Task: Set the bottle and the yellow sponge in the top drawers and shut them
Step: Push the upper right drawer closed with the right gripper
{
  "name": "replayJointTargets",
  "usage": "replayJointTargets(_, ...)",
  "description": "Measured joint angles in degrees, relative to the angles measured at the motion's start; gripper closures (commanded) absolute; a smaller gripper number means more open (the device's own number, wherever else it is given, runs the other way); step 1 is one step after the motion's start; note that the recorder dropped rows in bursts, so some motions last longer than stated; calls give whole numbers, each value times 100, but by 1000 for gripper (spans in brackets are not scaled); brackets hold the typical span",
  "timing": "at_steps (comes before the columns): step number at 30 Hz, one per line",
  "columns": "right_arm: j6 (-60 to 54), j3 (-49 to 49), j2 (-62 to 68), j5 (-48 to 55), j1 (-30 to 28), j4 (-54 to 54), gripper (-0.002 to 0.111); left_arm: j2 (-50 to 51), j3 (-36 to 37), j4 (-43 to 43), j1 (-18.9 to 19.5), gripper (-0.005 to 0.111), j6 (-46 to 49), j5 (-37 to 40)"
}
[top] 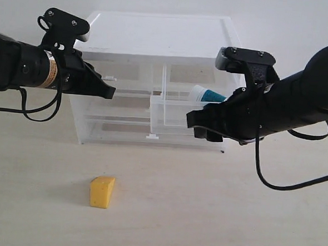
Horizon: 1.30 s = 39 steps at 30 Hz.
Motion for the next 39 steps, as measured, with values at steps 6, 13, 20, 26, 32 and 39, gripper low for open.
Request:
replayJointTargets(6, 0, -13, 0, -108, 0, 0, 57, 0, 0, 0, 0, 103, 0, 0)
replayJointTargets(13, 0, -64, 24, -488, 0, 0, 57, 0, 0, 0, 0, 103, 0, 0)
replayJointTargets(20, 0, -217, 413, -677, 0, 21, 57, 0, 0, 0, 0, 103, 0, 0)
replayJointTargets(26, 0, -504, 761, -766, 0, 36, 57, 0, 0, 0, 0, 103, 0, 0)
replayJointTargets(32, 9, -774, 796, -926, 0, 45, 57, 0, 0, 0, 0, 103, 0, 0)
replayJointTargets(39, 9, -1019, 796, -981, 0, 57, 57, 0, 0, 0, 0, 103, 0, 0)
